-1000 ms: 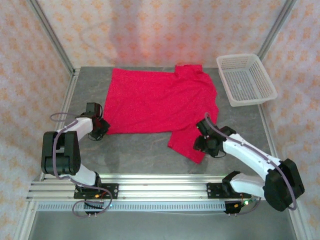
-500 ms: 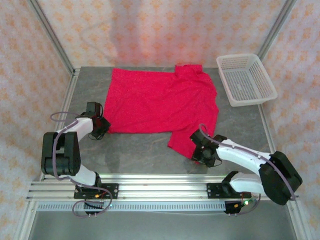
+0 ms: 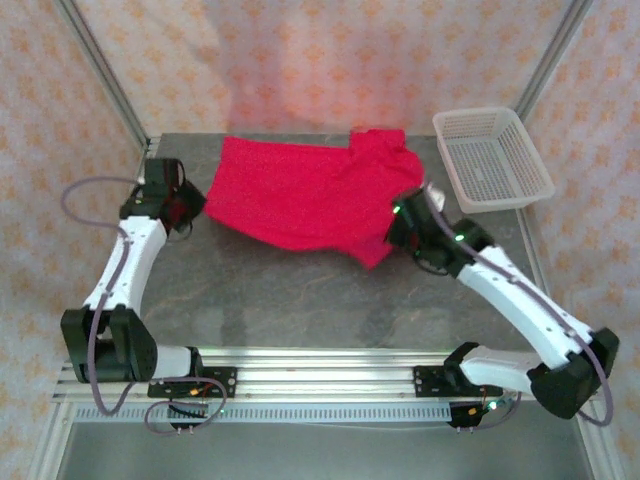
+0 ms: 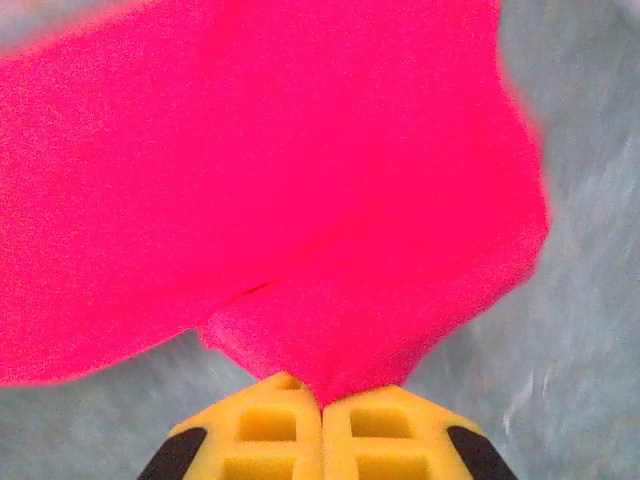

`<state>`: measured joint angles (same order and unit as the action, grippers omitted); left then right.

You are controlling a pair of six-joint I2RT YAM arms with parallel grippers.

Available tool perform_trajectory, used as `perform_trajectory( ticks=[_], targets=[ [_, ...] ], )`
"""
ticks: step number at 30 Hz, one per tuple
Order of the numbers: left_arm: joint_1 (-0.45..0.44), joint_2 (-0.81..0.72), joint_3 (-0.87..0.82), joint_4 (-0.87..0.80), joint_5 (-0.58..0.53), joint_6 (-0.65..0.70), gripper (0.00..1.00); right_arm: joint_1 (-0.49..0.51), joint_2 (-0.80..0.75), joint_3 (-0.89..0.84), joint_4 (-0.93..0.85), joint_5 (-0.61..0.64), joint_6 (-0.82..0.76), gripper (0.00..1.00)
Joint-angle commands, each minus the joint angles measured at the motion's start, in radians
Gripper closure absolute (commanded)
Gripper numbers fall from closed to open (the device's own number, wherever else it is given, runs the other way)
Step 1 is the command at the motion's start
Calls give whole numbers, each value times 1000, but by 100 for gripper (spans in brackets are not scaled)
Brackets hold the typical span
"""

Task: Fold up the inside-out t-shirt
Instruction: Turn over the T-shirt at the center of the table.

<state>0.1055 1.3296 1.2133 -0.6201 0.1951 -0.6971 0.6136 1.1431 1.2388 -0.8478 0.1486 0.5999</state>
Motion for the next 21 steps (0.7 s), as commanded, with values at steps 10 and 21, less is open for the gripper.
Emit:
perform_trajectory(
  ticks=[10, 21],
  targets=[
    [5, -246, 567, -235, -50, 69, 100, -35, -91, 722, -234, 162, -286, 100],
    [5, -198, 954, -319, 54, 97, 100, -35, -31, 1235, -312, 172, -375, 100]
  ],
)
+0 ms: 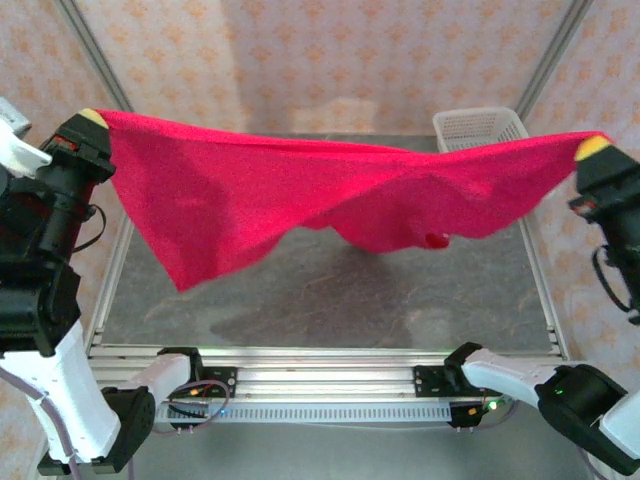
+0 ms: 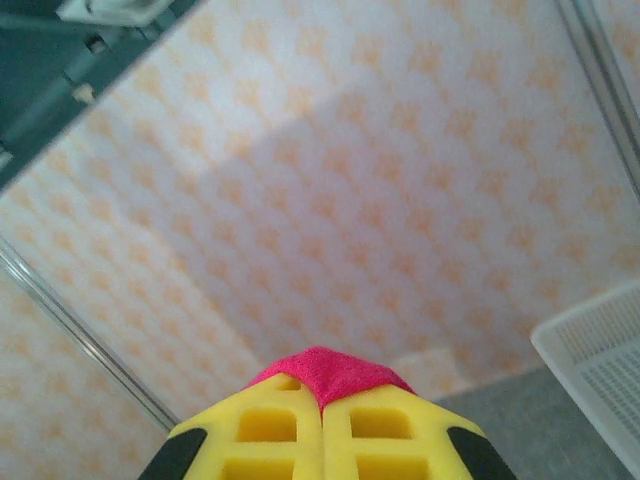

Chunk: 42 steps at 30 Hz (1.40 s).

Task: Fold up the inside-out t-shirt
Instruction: Turn over the T-shirt at the center of the table, then smooth out the T-shirt at the center of the table.

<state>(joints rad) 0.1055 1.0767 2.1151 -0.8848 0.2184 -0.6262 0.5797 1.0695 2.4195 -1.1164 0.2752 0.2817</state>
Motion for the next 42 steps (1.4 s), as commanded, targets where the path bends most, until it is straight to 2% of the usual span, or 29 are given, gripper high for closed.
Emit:
perform_trajectory(
  ticks=[1, 4, 11, 13, 17, 22, 23, 24, 25, 26, 27, 28, 29, 31, 34, 38, 42],
  targets=[
    [5, 71, 80, -62, 32, 32, 100, -1, 55, 77, -37, 64, -73, 100],
    [5, 114, 90, -55, 21, 44, 100, 0, 91, 80, 9, 140, -136, 100],
    [5, 296, -188, 129, 31, 38, 100, -18, 303, -91, 211, 333, -336, 100],
    [5, 396, -227, 182, 32, 37, 100, -76, 399, -99, 241, 303, -344, 100],
    [0, 651, -226, 268, 54, 33, 100, -227, 667, -26, 199, 140, -260, 100],
    [-25, 1014, -101, 269, 6, 40, 100, -303, 1102, 193, 121, -24, -153, 98],
    [-30, 1090, -50, 243, -2, 44, 100, -315, 1207, 270, 100, -59, -130, 85],
    [-32, 1150, 4, 212, -19, 47, 86, -326, 1295, 348, 78, -85, -109, 66],
    [-33, 1207, 61, 179, -39, 55, 68, -340, 1381, 425, 63, -115, -80, 43],
    [-33, 1251, 116, 143, -69, 64, 49, -349, 1433, 460, 70, -150, -61, 27],
    [-33, 1275, 152, 113, -100, 72, 35, -352, 1449, 450, 86, -163, -47, 19],
    [-33, 1285, 174, 85, -133, 77, 26, -353, 1450, 421, 102, -178, -35, 15],
    [-33, 1273, 174, 69, -163, 74, 22, -353, 1441, 394, 104, -199, -19, 13],
    [-37, 1213, 111, 76, -186, 60, 21, -351, 1406, 325, 101, -225, 9, 10],
    [-59, 1067, -70, 133, -164, 36, 21, -339, 1325, 195, 72, -285, 66, 10],
    [-109, 856, -427, 328, 22, -8, 22, -291, 1180, -89, 26, -389, 118, 13],
    [-121, 718, -724, 486, 151, -66, 22, -216, 969, -523, 160, -443, 139, 13]
  ],
)
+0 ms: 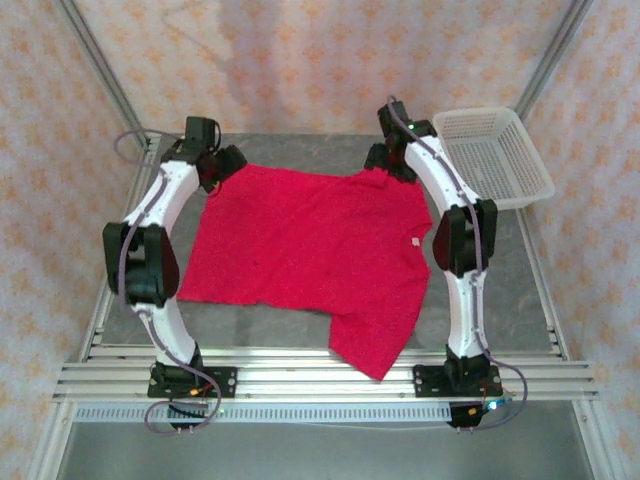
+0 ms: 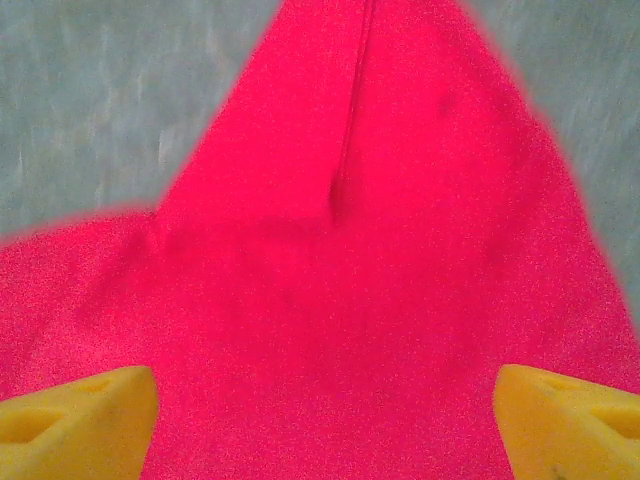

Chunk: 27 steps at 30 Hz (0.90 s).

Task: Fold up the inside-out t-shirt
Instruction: Smooth out the T-shirt at the center of the table.

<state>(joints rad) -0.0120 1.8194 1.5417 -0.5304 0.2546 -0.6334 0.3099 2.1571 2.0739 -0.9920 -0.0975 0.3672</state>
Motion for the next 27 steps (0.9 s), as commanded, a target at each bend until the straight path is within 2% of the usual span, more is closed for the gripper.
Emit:
perform_trajectory(
  ticks=[1, 4, 7, 13, 17, 21, 25, 27],
  targets=[
    [-3, -46, -209, 147, 119, -61, 22, 62, -175, -295, 90, -95, 82, 13],
    [9, -69, -317, 170, 96, -53, 22, 64, -313, -592, 264, -135, 158, 13],
    [59, -22, -369, 189, 117, -74, 22, 28, -348, -768, 382, -121, 197, 13],
    [160, -32, -520, 250, 69, -105, 22, -71, -259, -845, 393, -80, 181, 13],
    [150, -144, -585, 238, 35, -110, 22, -94, -258, -785, 331, -53, 152, 14],
    [83, -286, -578, 169, -46, -95, 21, -59, -299, -633, 255, -66, 135, 18],
    [31, -359, -519, 107, -102, -65, 20, -39, -263, -500, 258, -95, 162, 25],
    [20, -376, -505, 100, -104, -64, 21, -43, -209, -440, 276, -70, 185, 31]
  ],
)
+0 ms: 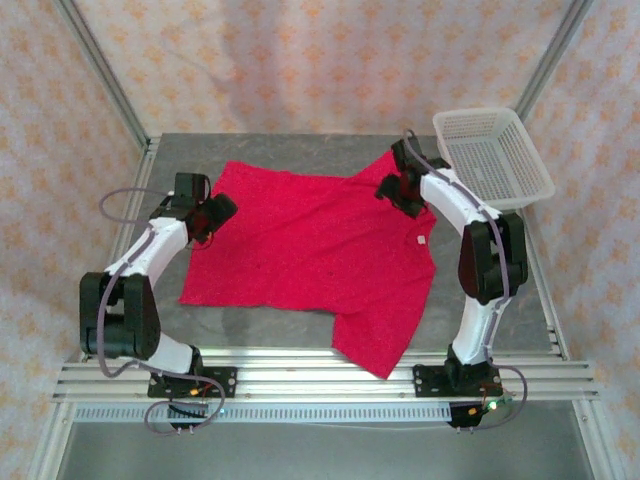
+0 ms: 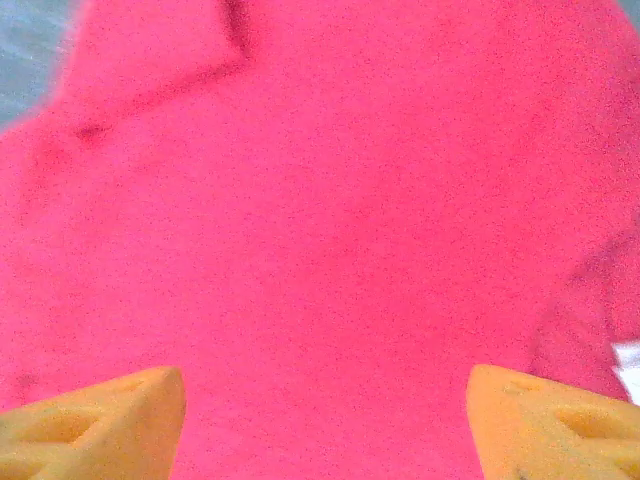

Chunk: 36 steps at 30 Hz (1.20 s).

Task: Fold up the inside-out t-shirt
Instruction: Smooth out the T-shirt at the center of the table.

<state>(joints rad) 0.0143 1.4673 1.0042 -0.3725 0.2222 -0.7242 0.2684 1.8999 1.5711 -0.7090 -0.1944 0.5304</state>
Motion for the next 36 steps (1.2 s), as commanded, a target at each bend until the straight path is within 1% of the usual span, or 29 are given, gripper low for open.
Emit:
perform_trajectory(
  ticks=[1, 3, 5, 6, 8, 10, 12, 14, 20, 21, 23, 30, 32, 36],
  targets=[
    [-9, -30, 34, -56, -68, 24, 21, -5, 86, 96, 8, 35, 37, 33],
    [-11, -40, 33, -48, -49, 19, 21, -19, 156, 153, 50, 22, 72, 41],
    [-13, -45, 30, -44, -40, 16, 21, -27, 225, 222, 81, 3, 93, 42],
    [-14, -49, 26, -43, -35, 16, 22, -29, 266, 270, 77, 3, 96, 44],
    [-14, -59, 18, -40, -31, 14, 22, -30, 333, 353, 66, 10, 99, 45],
    [-16, -67, 9, -31, -30, 14, 23, -29, 394, 437, 37, 11, 96, 49],
    [-16, -73, 3, -29, -33, 14, 23, -29, 444, 512, -2, 30, 91, 49],
    [-16, -71, 2, -28, -29, 14, 23, -31, 479, 551, -24, 39, 90, 49],
    [-16, -68, 5, -26, -20, 11, 24, -36, 520, 566, -19, 33, 98, 50],
    [-16, -70, 8, -26, -20, 11, 24, -37, 526, 567, -17, 26, 101, 50],
    [-16, -74, 10, -29, -21, 12, 24, -37, 533, 567, -10, 20, 107, 55],
    [-16, -85, 19, -47, -35, 25, 25, -40, 558, 608, -17, 5, 124, 56],
    [-16, -89, 21, -48, -39, 26, 25, -41, 564, 619, -21, 6, 125, 57],
    [-15, -91, 27, -57, -46, 32, 25, -43, 574, 642, -30, 7, 119, 88]
  ],
)
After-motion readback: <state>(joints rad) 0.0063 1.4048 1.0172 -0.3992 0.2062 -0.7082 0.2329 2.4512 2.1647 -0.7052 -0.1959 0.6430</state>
